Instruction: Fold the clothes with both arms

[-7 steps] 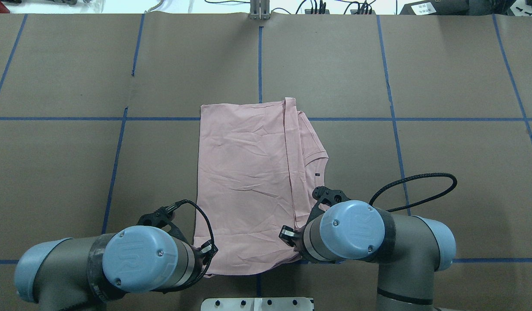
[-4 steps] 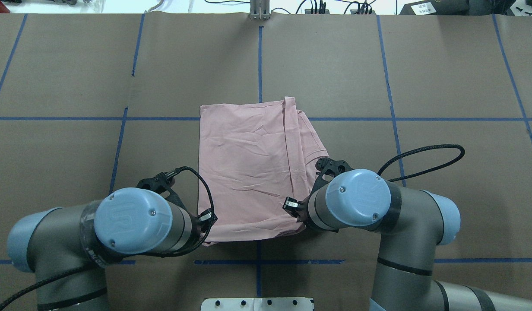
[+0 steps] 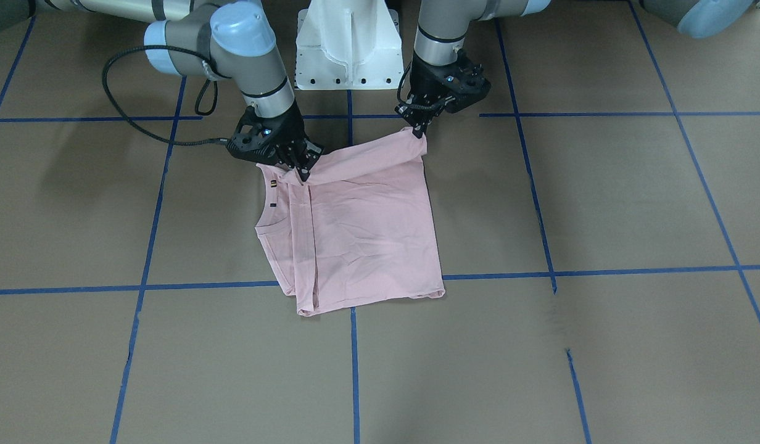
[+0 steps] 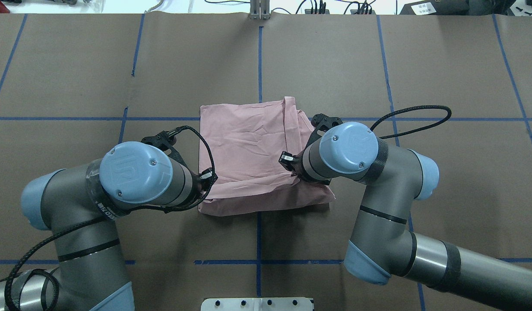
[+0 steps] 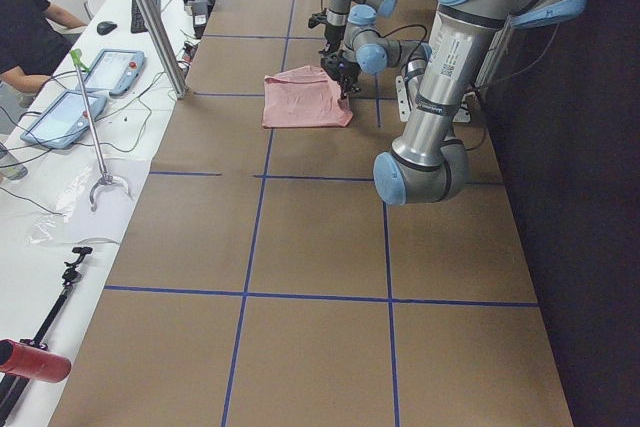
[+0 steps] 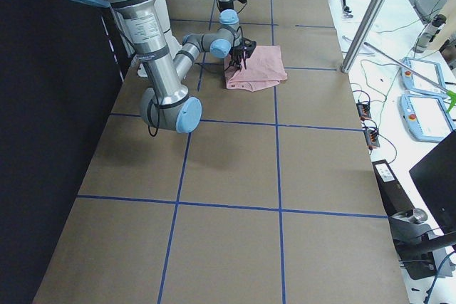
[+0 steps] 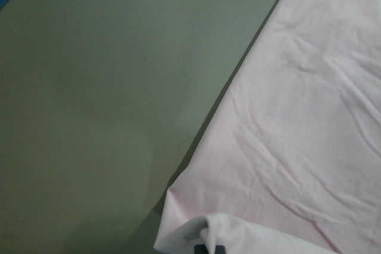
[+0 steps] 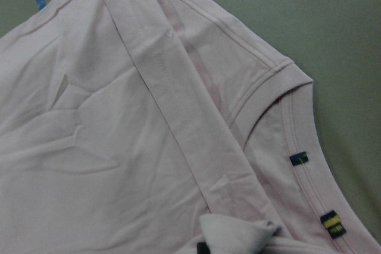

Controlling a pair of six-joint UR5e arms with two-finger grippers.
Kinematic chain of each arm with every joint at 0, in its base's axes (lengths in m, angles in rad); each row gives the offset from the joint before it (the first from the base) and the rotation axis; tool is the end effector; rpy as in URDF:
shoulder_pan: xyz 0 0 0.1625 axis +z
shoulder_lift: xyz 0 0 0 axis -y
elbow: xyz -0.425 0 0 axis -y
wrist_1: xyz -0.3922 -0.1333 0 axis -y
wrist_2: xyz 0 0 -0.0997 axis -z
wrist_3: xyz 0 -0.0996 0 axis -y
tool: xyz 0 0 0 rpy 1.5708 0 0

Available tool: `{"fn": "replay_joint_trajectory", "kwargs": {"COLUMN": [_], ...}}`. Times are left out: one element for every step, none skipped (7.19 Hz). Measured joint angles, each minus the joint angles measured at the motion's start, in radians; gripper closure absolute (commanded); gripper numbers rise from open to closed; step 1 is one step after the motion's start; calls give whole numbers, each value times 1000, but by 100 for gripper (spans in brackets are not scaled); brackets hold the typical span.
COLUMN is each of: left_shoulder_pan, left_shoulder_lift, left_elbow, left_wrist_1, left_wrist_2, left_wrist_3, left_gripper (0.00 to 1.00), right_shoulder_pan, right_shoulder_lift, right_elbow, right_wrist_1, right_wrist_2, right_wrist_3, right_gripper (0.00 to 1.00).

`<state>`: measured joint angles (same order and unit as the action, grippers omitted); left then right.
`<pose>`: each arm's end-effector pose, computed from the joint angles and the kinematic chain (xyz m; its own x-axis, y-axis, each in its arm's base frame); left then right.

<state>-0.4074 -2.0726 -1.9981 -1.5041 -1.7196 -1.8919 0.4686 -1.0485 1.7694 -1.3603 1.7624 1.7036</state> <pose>0.4845 -0.3382 0.2093 0.4758 -0.5453 -0.6902 0.4623 0.8226 -0.3312 -0.5235 -0.3931 0.2503 0.4870 0.3922 0.7803 -0.3748 0.9009 -0.2189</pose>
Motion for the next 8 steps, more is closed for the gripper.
{"fn": "replay_joint_trajectory", "kwargs": {"left_shoulder_pan": [-10,-38,-92,-153,-211,-258,-289,-305], "left_shoulder_lift": [-1,-15,-61,-118,-156,-172,-179,-181], "left_elbow": [19,37,96,200,311,389,429,444], "left_wrist_1": [-24,-36,-47,-84,-155,-211,-238,-246], "left_wrist_2": [0,-1,-12,-30,-39,-44,-47,-62], "left_wrist_3": [1,5,25,68,128,185,225,245], "left_gripper": [100,70,1,0,0,0,0,0], "right_shoulder_pan": [13,31,59,98,141,182,216,238], "right_shoulder_lift": [4,24,75,145,208,245,272,298], "right_elbow": [-18,-42,-106,-211,-328,-414,-473,-523], "right_wrist_1": [18,25,29,45,92,143,179,195], "right_wrist_2": [0,0,0,0,0,1,3,7], "right_wrist_3": [-3,-4,-5,-10,-26,-46,-62,-69], "right_gripper": [100,100,1,0,0,0,0,0]}}
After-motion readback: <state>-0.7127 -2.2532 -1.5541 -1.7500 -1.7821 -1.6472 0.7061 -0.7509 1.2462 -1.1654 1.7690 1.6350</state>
